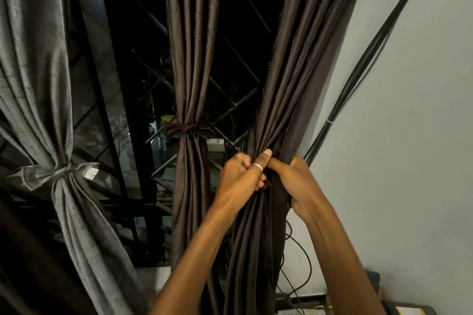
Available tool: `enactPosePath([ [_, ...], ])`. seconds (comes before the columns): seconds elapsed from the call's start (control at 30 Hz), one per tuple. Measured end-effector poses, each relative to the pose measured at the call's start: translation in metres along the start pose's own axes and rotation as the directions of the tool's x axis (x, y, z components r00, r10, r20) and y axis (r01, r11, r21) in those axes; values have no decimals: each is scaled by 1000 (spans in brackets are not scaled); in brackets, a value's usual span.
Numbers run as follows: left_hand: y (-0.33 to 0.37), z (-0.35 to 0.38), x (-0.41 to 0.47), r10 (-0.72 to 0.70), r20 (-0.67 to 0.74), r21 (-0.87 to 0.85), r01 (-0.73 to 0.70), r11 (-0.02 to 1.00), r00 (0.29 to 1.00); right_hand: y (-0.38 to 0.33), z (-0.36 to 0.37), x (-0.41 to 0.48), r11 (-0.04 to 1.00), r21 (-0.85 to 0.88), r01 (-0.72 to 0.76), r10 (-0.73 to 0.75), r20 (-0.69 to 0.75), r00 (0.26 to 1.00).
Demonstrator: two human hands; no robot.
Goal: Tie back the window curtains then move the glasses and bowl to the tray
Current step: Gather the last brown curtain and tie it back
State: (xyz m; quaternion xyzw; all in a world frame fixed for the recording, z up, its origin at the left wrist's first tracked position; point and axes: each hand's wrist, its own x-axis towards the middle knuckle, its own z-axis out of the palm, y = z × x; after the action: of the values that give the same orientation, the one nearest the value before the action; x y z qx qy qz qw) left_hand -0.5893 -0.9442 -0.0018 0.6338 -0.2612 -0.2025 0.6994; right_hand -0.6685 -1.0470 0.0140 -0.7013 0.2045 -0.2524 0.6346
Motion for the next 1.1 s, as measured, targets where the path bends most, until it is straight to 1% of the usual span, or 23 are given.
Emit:
enactPosePath([
  [0.1,-2,-1,-1,-38,10,-99,39,994,999,0,0,-1,1000,27,2,-2,-8,1000],
  [0.17,-3,-4,0,-83,3,-108,83,991,997,1,1,-1,1000,24,16,-15,-29,999],
  [0.27,-4,-5,3,-118,-43,-89,113,990,992,2,3,1,1000,19,20,-19,-57,998],
  [0.33,-2,-6,3,-109,-78,-43,106,993,991,2,5,1,999,23,27,-26,-60,998],
  [0.47,0,-10,2,-26,-141,193,53,980,990,4,7,1,999,22,26,-24,-63,998],
  [0.5,2,-11,1,8,-159,297,40,954,987,4,7,1,999,27,27,-26,-60,998],
  [0.53,4,-12,0,58,-177,428,24,904,982,5,7,1,999,35,30,-28,-57,998],
  [0.6,8,-16,-2,172,-190,677,3,736,967,4,7,1,998,46,33,-30,-62,998],
  [0.67,9,-18,-3,252,-180,817,2,577,951,4,7,0,999,28,37,-35,-76,997],
  [0.73,11,-20,-1,283,-159,870,-1,492,946,5,5,0,999,-14,35,-36,-88,995],
  [0.77,13,-21,1,270,-146,878,-2,479,952,6,4,1,999,-37,29,-33,-96,995],
  [0.87,19,-23,3,189,-98,872,-7,489,977,7,0,2,988,-151,23,-45,-142,989],
  [0.9,21,-24,3,179,-77,880,-18,474,981,7,-1,2,978,-207,37,-71,-161,984],
  [0.97,25,-26,2,193,-39,911,-44,410,980,5,-2,1,935,-351,59,-137,-203,969],
  [1.03,29,-26,1,202,-11,931,-64,359,979,4,-4,1,831,-552,67,-219,-214,952],
  [1.1,31,-26,2,182,17,935,-80,345,983,3,-4,0,653,-754,76,-327,-189,926],
])
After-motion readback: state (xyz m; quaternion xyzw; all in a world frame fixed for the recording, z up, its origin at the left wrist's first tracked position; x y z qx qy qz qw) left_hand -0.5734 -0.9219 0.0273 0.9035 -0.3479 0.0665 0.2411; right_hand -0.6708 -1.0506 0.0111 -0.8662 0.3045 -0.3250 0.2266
